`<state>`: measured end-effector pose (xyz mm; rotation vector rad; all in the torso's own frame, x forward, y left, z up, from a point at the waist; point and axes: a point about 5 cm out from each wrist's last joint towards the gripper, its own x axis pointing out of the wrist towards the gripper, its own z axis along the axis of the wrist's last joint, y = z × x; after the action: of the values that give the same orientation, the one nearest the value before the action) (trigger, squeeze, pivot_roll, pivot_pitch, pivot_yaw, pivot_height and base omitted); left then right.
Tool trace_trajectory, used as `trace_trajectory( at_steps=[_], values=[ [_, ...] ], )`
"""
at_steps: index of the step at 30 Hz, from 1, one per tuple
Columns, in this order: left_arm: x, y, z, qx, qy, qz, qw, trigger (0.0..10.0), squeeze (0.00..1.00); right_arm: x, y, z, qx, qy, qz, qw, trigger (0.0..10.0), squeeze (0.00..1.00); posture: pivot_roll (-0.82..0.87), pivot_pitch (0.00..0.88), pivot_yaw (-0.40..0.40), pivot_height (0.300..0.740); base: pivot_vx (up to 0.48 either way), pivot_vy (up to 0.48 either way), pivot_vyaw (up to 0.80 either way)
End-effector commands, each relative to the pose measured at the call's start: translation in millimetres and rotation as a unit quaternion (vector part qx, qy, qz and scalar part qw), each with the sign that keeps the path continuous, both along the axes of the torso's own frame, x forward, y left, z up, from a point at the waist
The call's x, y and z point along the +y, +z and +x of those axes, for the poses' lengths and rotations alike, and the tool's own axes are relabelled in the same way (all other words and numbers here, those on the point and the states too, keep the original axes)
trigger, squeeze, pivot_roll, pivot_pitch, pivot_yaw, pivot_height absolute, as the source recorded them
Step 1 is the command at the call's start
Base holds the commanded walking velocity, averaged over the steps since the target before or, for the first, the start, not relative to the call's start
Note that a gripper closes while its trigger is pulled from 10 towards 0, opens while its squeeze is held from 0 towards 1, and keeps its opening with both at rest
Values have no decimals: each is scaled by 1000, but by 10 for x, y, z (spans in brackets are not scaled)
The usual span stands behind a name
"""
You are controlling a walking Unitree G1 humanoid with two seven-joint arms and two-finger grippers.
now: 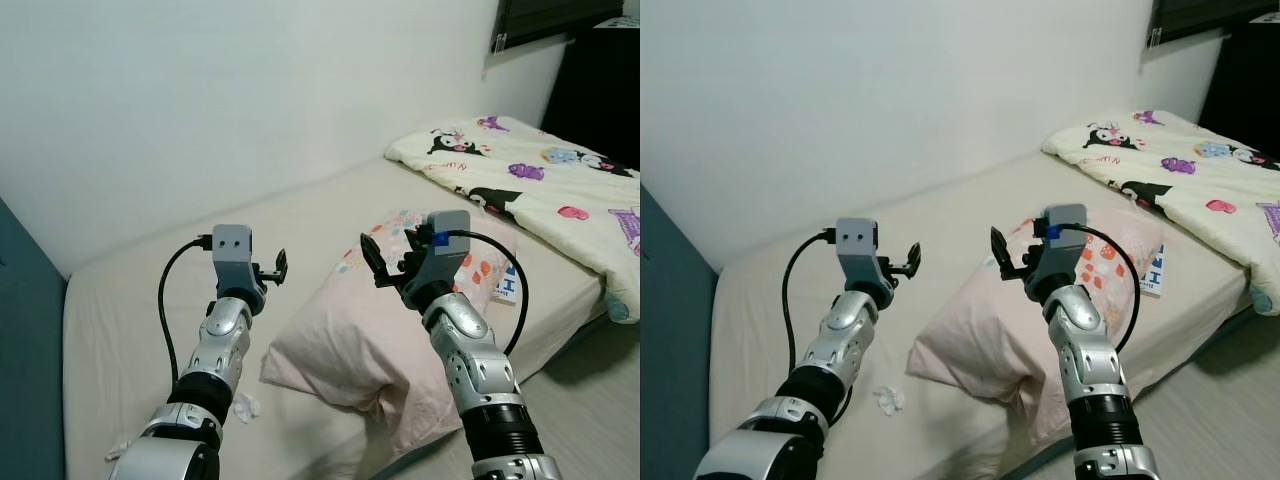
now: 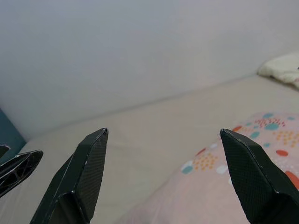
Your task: Clean up the room
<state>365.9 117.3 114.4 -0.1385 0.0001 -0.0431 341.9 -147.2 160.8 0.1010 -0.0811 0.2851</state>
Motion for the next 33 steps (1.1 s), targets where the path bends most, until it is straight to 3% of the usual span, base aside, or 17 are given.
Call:
trace_trajectory(
  at_steps=[1,9,10,11,16,26,33],
  values=[
    [132,-7,29,15,34,14,999,10000,0,76,-43,-15,13,13,3,1000,10000,0,-158,29,104,740,0,0,0],
    [436,-74,35,56,126,63,988,10000,0,162,-145,-64,41,38,-10,998,10000,0,-162,40,112,725,0,0,0],
    [538,-97,25,67,149,79,984,10000,0,177,-161,-80,42,42,-12,998,10000,0,-164,42,114,720,0,0,0],
    [785,-170,-17,100,201,104,969,10000,0,190,-197,-110,46,46,-18,998,10000,0,-168,47,115,710,0,0,0],
    [961,-277,-82,142,233,116,955,10000,0,174,-233,-138,53,46,-21,997,10000,0,-174,52,117,690,0,0,0],
    [918,-425,-146,190,239,146,941,10000,0,151,-244,-196,55,43,-23,997,10000,0,-190,67,130,655,0,0,0],
    [851,-401,-104,199,235,107,945,10000,0,193,-230,-274,52,49,-20,997,10000,0,-196,107,140,625,0,0,0]
  ],
)
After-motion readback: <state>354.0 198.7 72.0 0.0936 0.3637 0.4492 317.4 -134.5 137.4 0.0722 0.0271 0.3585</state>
